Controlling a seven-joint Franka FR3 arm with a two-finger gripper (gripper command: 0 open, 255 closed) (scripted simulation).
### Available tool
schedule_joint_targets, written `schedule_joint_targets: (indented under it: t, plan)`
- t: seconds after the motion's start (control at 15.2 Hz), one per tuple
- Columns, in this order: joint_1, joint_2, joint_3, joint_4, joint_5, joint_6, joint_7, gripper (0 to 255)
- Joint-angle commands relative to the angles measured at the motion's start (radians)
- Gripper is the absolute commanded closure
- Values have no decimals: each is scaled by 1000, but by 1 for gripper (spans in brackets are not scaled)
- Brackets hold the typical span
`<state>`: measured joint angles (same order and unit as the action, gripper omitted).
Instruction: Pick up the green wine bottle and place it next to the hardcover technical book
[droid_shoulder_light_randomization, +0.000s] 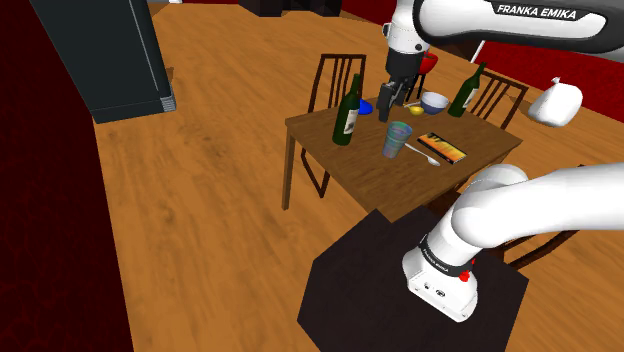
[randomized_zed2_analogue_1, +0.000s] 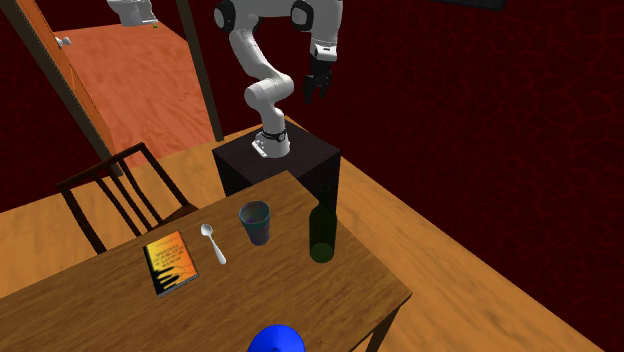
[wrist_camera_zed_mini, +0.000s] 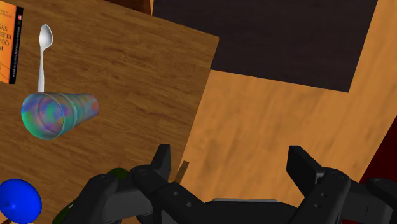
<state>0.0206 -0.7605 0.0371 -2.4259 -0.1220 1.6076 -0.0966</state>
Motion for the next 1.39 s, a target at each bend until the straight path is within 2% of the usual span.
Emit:
schedule_joint_targets:
  t: [0.0, 0.66, 0.99, 1.32]
  plan:
    - [0, 0, 0, 0, 0, 0, 0, 0]
    - [-63, 300, -153, 158, -32, 207, -109, 0]
    - [-82, 464, -221, 280, -5, 277, -174, 0]
    - [-102, 637, -282, 430, 54, 321, -248, 0]
